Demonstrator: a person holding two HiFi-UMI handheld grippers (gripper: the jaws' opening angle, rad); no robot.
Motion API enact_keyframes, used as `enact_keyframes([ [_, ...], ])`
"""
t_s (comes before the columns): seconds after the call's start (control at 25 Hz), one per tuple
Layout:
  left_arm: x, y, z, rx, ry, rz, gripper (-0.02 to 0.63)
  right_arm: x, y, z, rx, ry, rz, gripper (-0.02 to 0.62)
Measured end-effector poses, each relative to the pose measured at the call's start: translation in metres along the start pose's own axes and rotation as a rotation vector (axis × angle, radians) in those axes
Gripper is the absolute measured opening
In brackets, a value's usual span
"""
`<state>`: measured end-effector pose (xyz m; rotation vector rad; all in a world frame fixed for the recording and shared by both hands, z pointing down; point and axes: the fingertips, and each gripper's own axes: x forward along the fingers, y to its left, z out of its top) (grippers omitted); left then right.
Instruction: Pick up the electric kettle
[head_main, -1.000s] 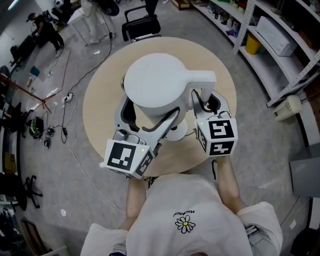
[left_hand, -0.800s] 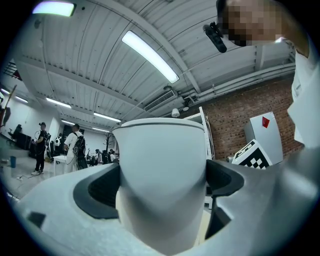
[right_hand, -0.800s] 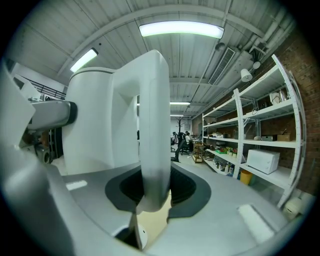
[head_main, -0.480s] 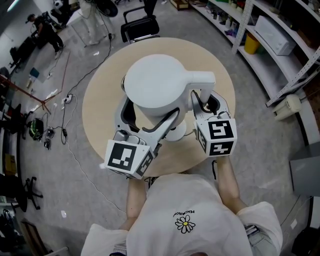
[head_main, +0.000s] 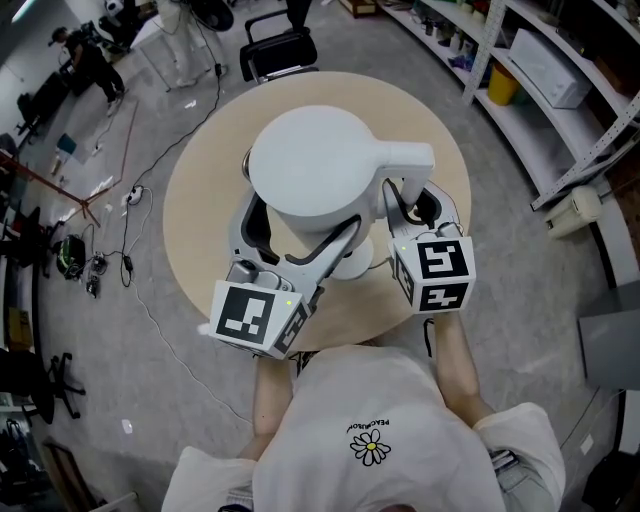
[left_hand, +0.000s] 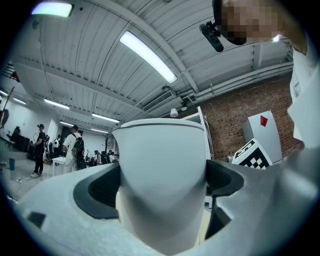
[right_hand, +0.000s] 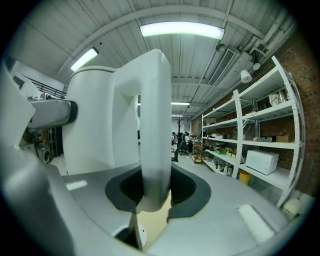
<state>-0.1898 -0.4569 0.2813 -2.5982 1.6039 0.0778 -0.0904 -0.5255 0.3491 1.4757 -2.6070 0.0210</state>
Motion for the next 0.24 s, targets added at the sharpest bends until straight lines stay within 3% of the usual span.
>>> enact_keyframes([
  [0.24, -0.0031, -0.0004, -0.0007, 0.004, -0.002, 0.002, 0.543, -0.0014, 0.0024, -0.0011, -0.004, -0.002, 0.000, 0.106],
])
